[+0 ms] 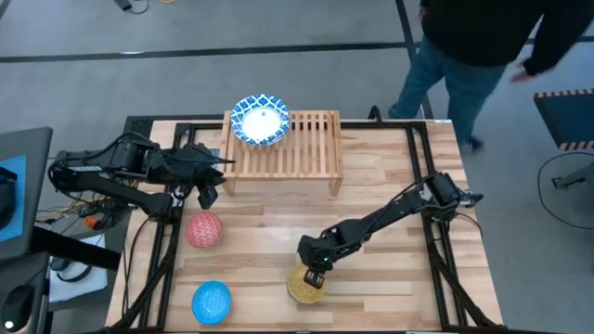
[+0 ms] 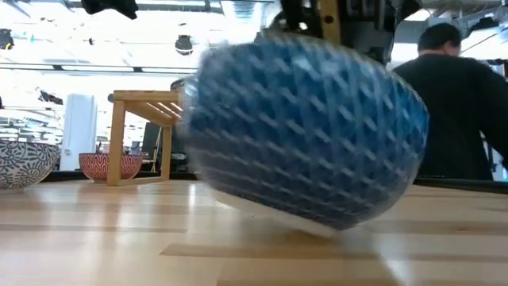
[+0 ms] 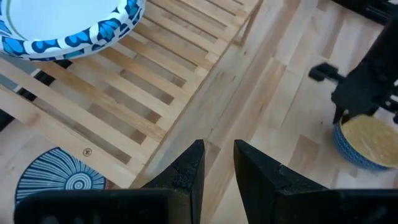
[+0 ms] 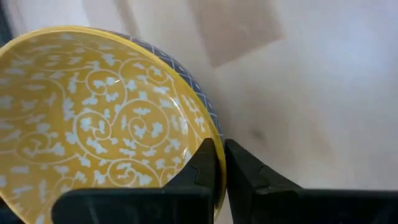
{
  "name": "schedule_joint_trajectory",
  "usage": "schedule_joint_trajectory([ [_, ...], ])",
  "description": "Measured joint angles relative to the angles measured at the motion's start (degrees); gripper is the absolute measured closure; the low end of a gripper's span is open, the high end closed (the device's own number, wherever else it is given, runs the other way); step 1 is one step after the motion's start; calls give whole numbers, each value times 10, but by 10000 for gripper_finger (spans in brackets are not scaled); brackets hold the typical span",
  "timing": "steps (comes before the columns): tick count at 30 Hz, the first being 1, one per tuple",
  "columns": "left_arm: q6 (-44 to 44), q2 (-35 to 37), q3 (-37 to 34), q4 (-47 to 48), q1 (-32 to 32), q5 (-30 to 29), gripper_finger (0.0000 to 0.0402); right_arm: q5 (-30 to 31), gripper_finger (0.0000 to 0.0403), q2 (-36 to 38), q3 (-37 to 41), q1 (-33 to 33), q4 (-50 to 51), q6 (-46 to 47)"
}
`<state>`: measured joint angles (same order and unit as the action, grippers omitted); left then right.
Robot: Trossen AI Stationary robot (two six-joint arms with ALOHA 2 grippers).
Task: Place and stack bowls onto a shelf
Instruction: Put the yellow bowl on the shelf
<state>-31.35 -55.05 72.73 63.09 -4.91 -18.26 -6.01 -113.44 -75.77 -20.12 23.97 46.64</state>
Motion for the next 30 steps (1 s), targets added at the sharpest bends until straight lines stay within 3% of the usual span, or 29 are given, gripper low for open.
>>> schedule_joint_trajectory([
  [8, -1, 0, 0, 10, 0, -5, 331, 56, 366, 156, 0, 70, 93, -6],
  [15, -19, -1, 0, 10, 0, -82, 331, 124, 366, 282, -15, 188, 134, -34],
  [21, -45, -9, 0, 18, 16, -147, 331, 143, 366, 274, -96, 325, 247, -102],
  [30, -103, -45, -28, 53, 71, -117, 331, 113, 366, 182, -261, 468, 421, -206],
])
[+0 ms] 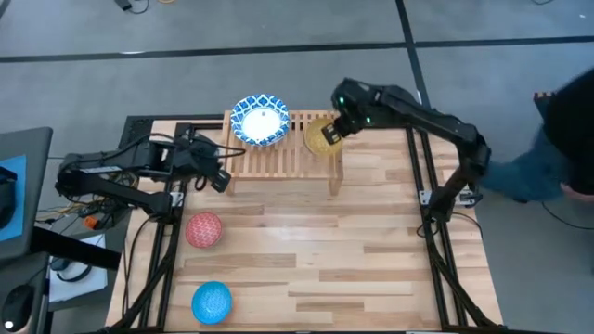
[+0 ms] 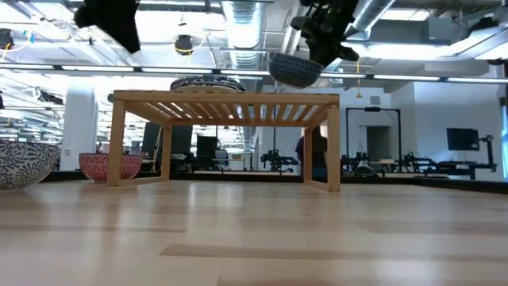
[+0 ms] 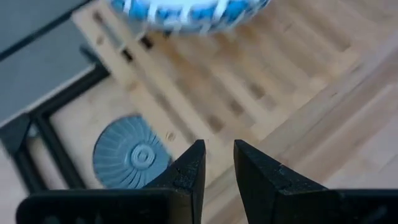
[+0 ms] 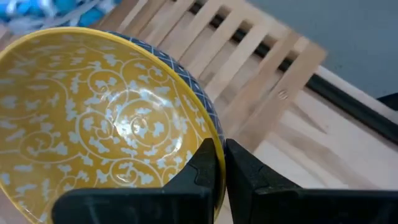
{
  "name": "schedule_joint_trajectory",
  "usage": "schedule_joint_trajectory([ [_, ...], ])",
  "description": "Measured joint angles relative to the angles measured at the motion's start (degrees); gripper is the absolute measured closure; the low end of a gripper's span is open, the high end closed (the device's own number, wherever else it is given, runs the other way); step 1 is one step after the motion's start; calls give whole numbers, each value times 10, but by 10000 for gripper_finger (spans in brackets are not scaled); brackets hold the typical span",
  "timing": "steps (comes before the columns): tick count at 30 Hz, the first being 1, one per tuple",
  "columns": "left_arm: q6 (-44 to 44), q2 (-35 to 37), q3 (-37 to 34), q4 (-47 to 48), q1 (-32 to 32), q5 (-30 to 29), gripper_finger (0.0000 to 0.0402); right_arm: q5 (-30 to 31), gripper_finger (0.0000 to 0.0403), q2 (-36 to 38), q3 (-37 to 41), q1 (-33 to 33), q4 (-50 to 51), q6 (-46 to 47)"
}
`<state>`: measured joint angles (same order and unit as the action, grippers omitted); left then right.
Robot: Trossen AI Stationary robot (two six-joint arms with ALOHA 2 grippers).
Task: Place and stack bowls onto a shelf
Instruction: Put the yellow bowl on the shelf, then adjust the shelf
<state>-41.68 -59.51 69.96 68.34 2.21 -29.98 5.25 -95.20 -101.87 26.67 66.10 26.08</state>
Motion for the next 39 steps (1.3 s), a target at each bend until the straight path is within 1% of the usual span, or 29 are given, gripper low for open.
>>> schedule_joint_trajectory([
  [3, -4, -6, -21, -3, 22, 12, 331, -8, 366, -35, -47, 24, 38, -30],
  [6, -4, -12, -46, -6, 44, 40, 331, -9, 366, -70, -78, 36, 58, -55],
  [9, 4, -15, -68, -7, 62, 68, 331, -18, 366, -97, -96, 41, 70, -75],
  [11, 5, -17, -74, -18, 69, 75, 331, -33, 363, -111, -102, 42, 75, -81],
  [14, 21, -17, -85, -33, 80, 90, 331, -43, 341, -122, -106, 43, 79, -82],
  [17, 41, -17, -98, -54, 95, 111, 331, -40, 309, -123, -107, 41, 76, -81],
  [20, 53, -18, -111, -77, 112, 132, 331, -40, 276, -123, -107, 42, 70, -81],
  [25, 71, -23, -111, -85, 136, 138, 331, -38, 220, -109, -107, 42, 55, -77],
  [29, 89, -24, -112, -101, 152, 153, 331, -35, 187, -84, -107, 42, 21, -73],
  [33, 96, -25, -112, -110, 166, 177, 331, -35, 173, -48, -107, 42, -14, -66],
  [36, 104, -25, -112, -120, 170, 178, 331, -28, 171, -22, -107, 43, -35, -62],
  [39, 111, -26, -112, -151, 176, 183, 331, -23, 171, -2, -107, 46, -46, -60],
])
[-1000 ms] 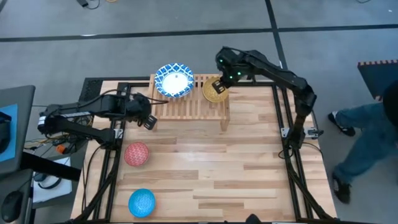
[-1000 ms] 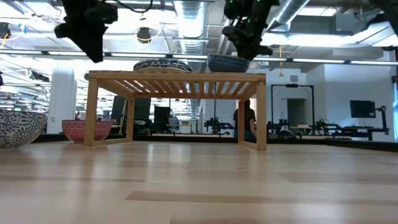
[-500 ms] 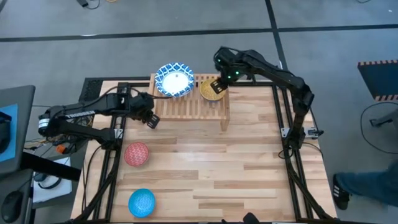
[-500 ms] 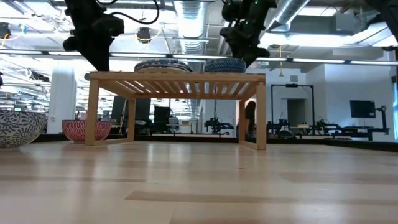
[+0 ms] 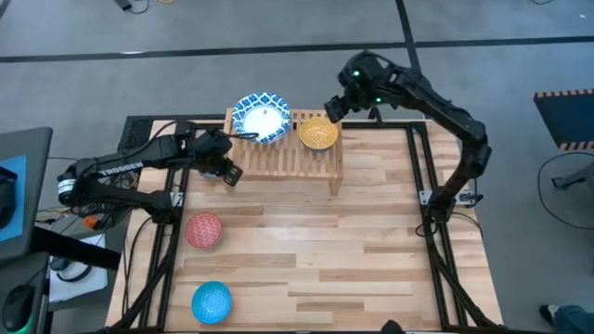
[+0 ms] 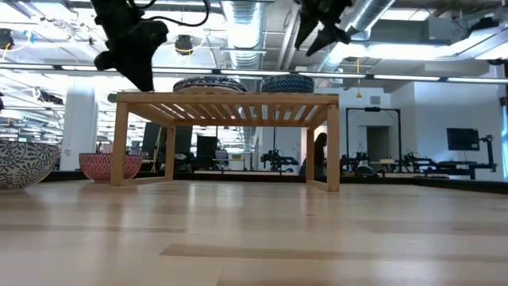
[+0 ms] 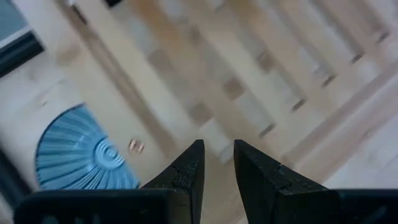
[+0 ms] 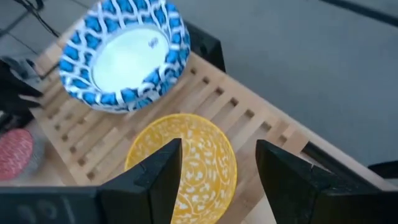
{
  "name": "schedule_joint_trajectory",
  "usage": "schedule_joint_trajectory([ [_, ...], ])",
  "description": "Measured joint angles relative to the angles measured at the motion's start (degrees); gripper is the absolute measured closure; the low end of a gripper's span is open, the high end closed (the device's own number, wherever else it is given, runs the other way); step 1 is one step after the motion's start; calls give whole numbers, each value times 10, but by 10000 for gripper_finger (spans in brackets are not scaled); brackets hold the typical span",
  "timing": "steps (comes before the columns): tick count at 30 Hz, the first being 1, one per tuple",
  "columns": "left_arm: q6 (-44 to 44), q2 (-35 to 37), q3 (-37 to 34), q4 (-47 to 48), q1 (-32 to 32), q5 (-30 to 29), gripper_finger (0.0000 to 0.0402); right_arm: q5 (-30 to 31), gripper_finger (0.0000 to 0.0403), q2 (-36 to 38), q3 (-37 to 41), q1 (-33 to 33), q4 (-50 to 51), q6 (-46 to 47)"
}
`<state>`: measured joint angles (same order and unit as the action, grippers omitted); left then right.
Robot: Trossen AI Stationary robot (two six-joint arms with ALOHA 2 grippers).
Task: Place and stack bowls onto a shelf
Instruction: Adjust the shelf
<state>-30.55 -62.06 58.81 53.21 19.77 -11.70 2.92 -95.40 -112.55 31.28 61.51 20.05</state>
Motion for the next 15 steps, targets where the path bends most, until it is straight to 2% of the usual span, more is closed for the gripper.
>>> schedule_joint_trajectory([
  [3, 4, 0, 0, -39, 4, 16, 331, 1, 171, 12, 0, 2, -5, 0],
  [6, -5, 1, 19, -11, 3, 16, 331, 1, 171, 17, 0, 8, 3, 0],
  [11, -31, 15, 62, 114, 3, -57, 331, 2, 171, 16, 0, 8, 17, -4],
  [15, -35, 26, 55, 143, 7, -101, 331, 2, 171, 14, 3, 5, 22, -7],
])
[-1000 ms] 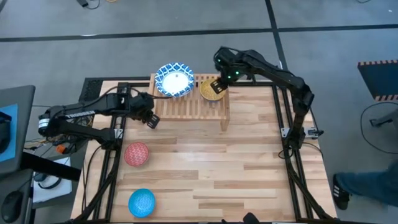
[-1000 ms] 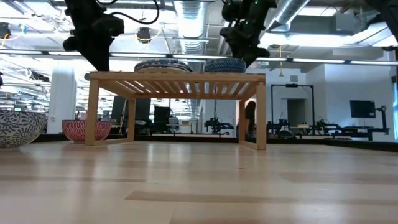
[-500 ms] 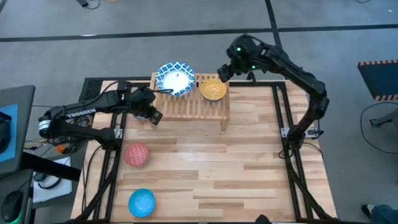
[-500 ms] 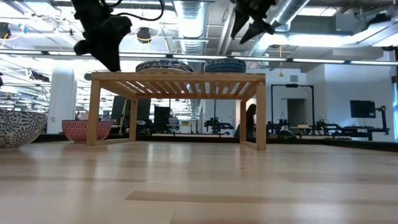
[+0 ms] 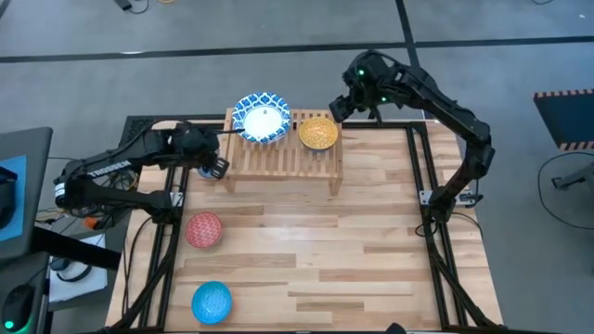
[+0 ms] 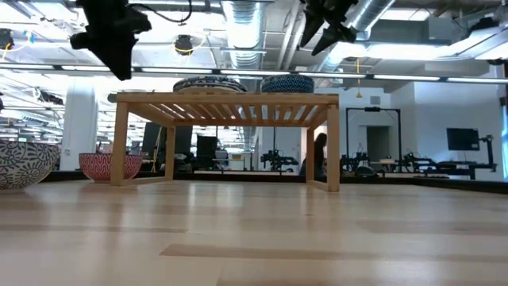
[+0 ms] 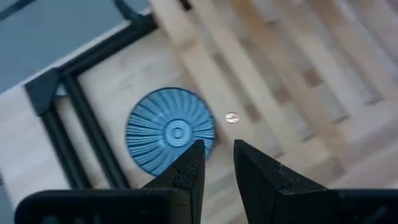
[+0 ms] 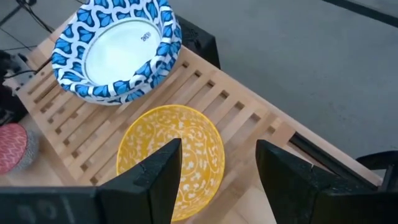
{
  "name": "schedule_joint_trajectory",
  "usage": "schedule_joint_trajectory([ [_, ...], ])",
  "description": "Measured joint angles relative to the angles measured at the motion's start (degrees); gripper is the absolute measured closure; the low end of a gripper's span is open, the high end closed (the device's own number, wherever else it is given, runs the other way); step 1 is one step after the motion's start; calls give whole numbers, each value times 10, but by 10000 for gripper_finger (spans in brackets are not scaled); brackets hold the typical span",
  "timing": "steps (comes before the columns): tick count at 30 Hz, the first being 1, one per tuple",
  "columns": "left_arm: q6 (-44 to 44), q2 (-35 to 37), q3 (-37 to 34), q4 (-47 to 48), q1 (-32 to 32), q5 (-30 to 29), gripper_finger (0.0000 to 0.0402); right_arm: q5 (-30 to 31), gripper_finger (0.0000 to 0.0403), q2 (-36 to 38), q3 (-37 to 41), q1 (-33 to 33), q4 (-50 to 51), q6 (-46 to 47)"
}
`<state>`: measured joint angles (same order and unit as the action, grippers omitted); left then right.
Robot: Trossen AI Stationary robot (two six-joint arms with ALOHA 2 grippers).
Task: Place and stack bowls onto a shelf
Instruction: Adjust the shelf
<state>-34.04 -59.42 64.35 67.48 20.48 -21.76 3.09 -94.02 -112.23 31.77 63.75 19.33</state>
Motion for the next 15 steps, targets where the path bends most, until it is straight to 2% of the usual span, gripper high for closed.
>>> schedule_joint_trajectory([
  [8, -1, -18, -83, -21, 44, 31, 331, 0, 171, 0, 1, -7, 8, -4],
  [15, 4, -25, -94, -117, 49, 77, 331, 0, 171, 0, 1, -6, 20, -13],
])
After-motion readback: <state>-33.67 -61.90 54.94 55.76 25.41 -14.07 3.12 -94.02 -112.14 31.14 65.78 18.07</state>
